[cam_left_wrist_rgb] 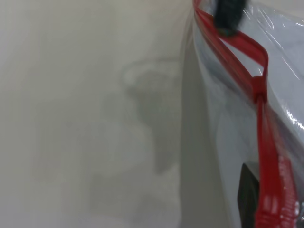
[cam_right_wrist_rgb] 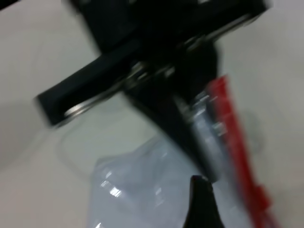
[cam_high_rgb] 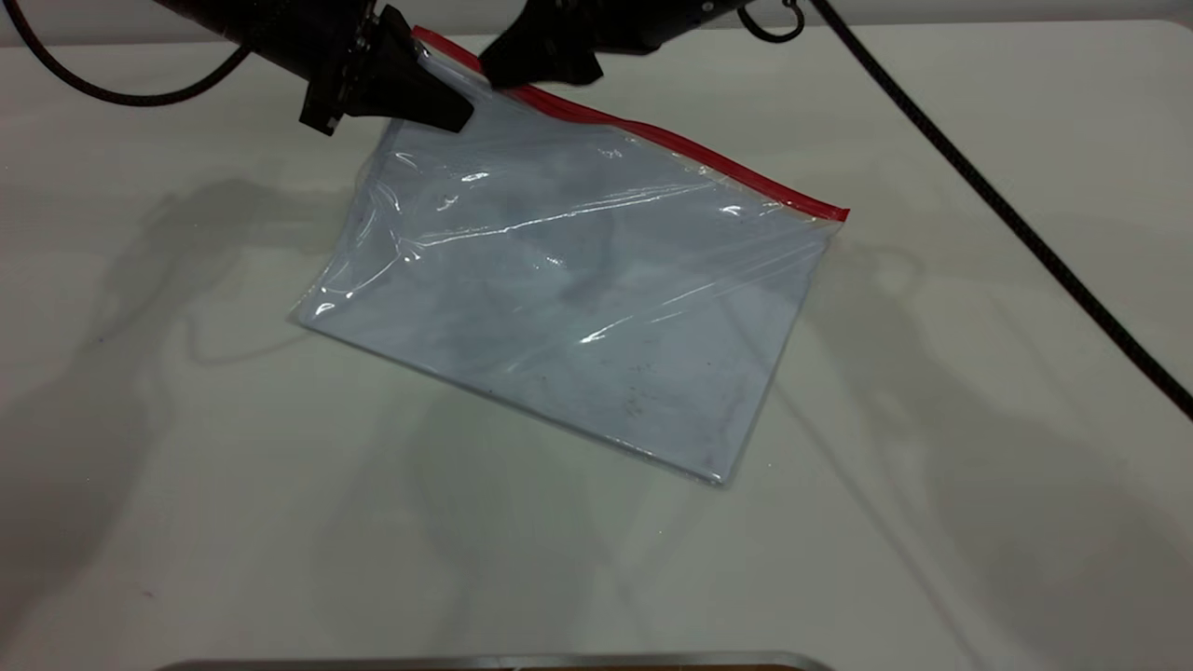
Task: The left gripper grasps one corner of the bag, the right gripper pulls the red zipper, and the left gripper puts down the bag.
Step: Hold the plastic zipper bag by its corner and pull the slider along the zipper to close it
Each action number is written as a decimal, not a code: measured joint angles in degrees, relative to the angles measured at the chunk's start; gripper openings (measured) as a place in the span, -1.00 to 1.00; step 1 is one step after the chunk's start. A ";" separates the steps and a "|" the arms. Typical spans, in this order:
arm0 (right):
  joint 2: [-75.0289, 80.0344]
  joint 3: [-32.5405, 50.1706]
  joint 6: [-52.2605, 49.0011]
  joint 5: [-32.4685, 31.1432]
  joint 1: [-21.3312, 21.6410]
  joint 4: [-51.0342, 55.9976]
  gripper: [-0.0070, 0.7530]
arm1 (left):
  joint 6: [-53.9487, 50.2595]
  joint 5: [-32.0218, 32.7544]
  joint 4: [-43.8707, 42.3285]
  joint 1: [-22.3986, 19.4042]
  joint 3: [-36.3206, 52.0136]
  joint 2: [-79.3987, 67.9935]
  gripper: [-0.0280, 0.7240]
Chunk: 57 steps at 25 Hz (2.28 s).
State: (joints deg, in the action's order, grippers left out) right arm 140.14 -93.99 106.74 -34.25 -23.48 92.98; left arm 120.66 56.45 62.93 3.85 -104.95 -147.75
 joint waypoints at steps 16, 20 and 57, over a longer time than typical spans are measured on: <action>5.42 -4.53 1.22 -0.82 0.00 5.65 0.36 | 0.07 -0.05 0.20 0.07 0.00 0.00 -0.78; 6.65 -4.53 0.00 -0.99 0.00 4.76 0.36 | 0.07 -0.23 0.24 0.07 0.00 0.00 -0.78; 6.86 -5.04 1.12 -1.95 0.10 7.04 -0.87 | 0.31 -1.26 5.16 -0.96 0.00 0.00 -0.79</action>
State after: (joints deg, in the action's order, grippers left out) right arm 147.00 -99.03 107.86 -36.21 -23.37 100.02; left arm 120.97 55.20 68.09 2.89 -104.95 -147.75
